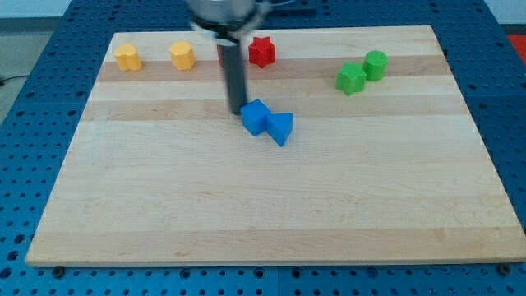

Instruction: Push the yellow hexagon into the yellow heart

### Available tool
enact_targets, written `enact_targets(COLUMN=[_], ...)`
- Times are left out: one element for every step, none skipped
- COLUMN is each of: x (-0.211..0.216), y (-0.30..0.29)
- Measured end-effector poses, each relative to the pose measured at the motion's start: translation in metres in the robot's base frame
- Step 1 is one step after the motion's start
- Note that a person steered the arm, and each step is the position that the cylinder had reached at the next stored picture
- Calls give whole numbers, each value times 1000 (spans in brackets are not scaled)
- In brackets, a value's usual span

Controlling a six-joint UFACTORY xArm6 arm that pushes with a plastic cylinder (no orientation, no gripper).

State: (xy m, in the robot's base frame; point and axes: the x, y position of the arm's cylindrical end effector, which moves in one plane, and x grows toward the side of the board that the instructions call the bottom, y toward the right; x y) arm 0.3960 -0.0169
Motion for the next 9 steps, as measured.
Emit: enact_targets(x=[2, -1, -43, -46, -46, -25, -8, -26, -70], y=[84, 86, 171, 210, 210, 138, 40, -39, -95])
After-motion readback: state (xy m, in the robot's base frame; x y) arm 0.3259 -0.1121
